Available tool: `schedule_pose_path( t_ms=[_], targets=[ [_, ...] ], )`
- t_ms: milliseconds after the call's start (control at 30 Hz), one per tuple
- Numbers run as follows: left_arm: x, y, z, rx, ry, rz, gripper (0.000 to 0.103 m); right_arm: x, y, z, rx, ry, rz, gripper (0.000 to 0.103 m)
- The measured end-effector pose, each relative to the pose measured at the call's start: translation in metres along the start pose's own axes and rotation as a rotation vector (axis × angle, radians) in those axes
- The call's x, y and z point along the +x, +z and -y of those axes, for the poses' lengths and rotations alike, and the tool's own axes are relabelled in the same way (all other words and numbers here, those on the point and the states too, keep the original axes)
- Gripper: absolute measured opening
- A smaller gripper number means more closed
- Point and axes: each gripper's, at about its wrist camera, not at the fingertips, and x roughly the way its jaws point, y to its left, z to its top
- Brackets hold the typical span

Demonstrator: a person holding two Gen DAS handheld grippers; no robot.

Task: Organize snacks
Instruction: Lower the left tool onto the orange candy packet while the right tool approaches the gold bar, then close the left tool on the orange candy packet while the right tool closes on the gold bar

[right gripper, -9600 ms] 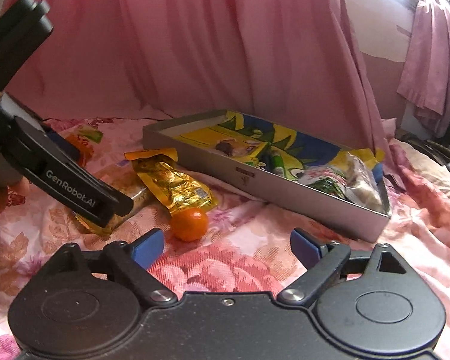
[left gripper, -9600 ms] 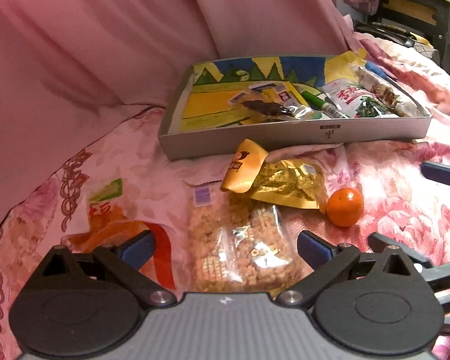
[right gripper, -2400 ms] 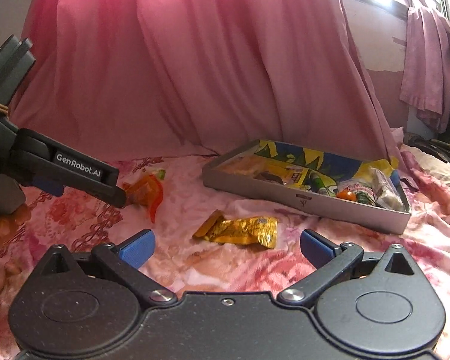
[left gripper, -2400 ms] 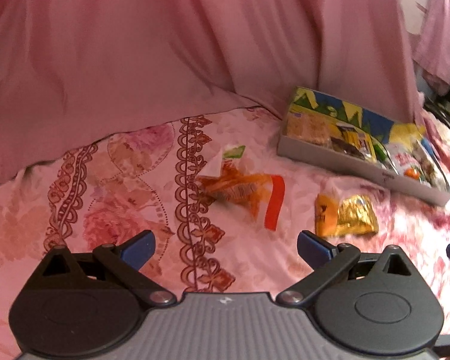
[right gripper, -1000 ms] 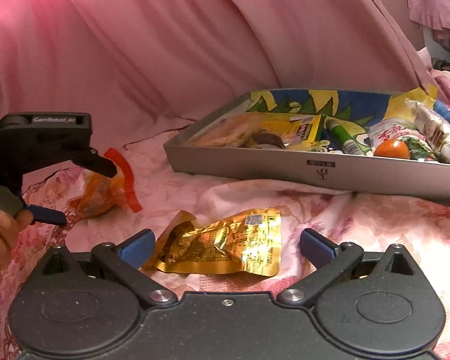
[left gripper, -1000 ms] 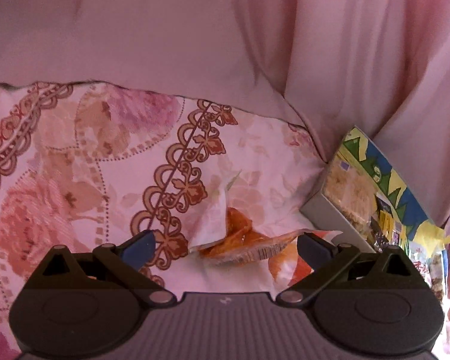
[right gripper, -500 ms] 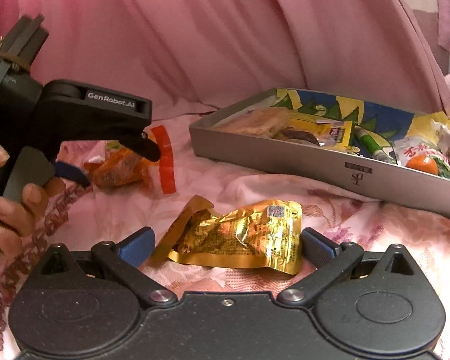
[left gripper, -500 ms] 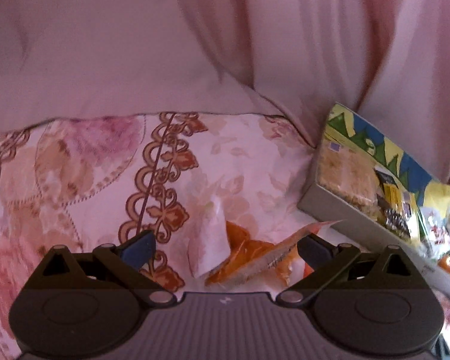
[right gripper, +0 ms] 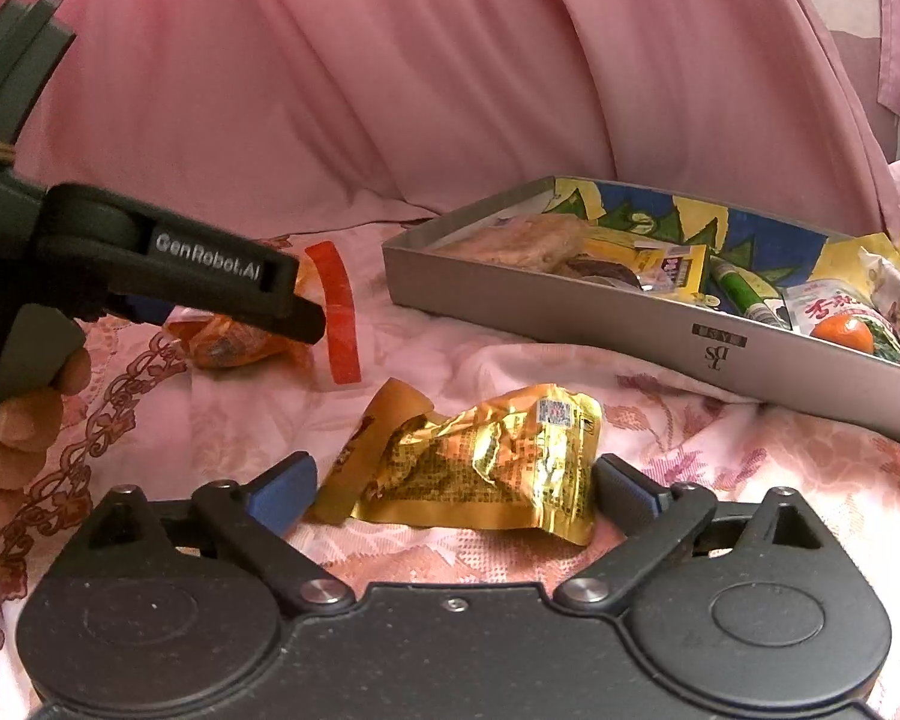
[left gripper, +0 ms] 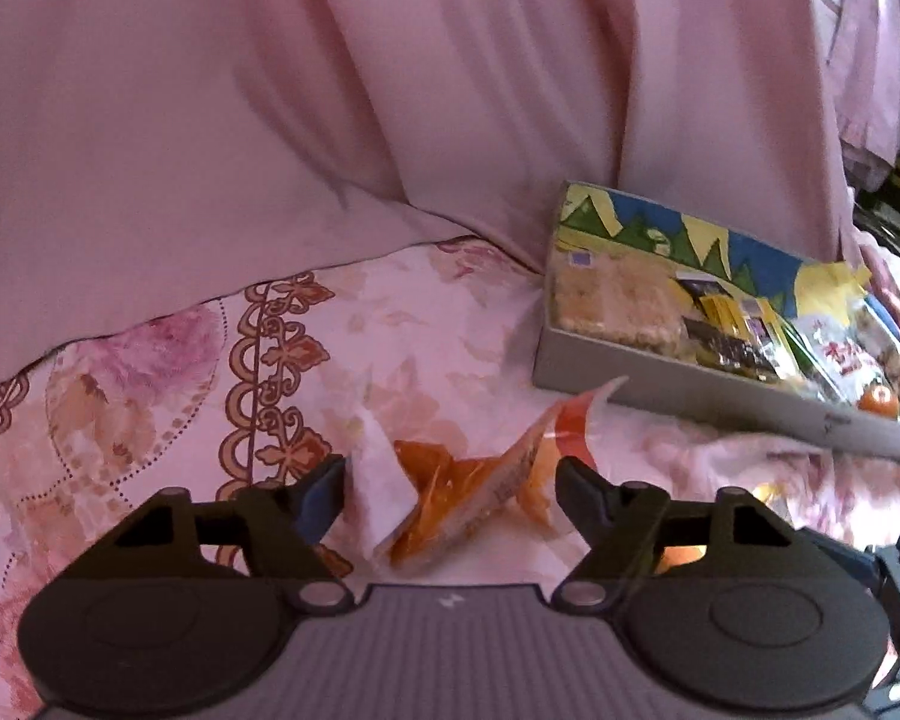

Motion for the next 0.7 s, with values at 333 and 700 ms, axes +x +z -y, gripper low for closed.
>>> schedule_pose_path(
  t_ms=[333,700],
  targets=[
    [-0.006,-0.009,0.001,0.074,0.033,0.007,0.062,-0.008,-0.005,-0.007,-0.049,0.014,0.028,0.079],
    [-0.01,-0.015,0.0,0.05,0.037,0.026,0.061,-0.01,-0.004,0.003,0.009,0.028,0.051,0.064]
  ],
)
